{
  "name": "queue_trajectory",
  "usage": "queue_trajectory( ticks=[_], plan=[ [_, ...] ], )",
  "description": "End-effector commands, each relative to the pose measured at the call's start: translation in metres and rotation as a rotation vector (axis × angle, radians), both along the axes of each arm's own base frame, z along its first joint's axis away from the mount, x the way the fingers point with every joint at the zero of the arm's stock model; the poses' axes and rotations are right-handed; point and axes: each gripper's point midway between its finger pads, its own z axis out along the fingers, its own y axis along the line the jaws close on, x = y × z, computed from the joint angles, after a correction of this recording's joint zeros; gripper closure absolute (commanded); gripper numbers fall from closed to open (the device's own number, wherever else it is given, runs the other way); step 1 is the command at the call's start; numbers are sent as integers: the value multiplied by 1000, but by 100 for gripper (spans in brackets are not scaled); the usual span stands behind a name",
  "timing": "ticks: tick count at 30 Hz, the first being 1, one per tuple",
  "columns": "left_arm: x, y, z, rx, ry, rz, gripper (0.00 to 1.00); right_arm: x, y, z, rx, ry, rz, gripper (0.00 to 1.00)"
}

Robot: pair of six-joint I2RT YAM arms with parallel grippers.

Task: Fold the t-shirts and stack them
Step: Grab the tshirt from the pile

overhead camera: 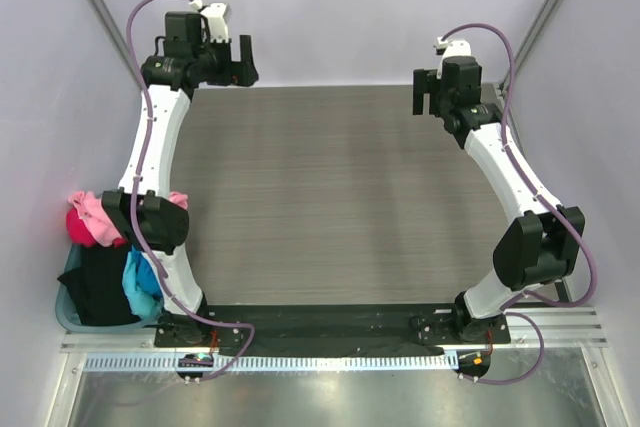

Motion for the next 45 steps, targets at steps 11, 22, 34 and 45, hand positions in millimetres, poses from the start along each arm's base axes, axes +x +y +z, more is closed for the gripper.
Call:
queue_trajectory(
  ticks=[11, 22, 34, 45],
  plan=[
    [-124, 117, -43, 699, 213, -72, 11, -25, 36, 5, -20, 35, 299, 0],
    [-220, 184, -133, 822, 611, -219, 32, -32, 67, -28, 92, 137, 438, 0],
    [-213, 203, -168, 823, 733, -206, 51, -38, 67, -37, 91, 158, 446, 0],
    [-208, 214, -168, 866, 772, -210, 77, -37, 65, -39, 69, 157, 446, 0]
  ],
)
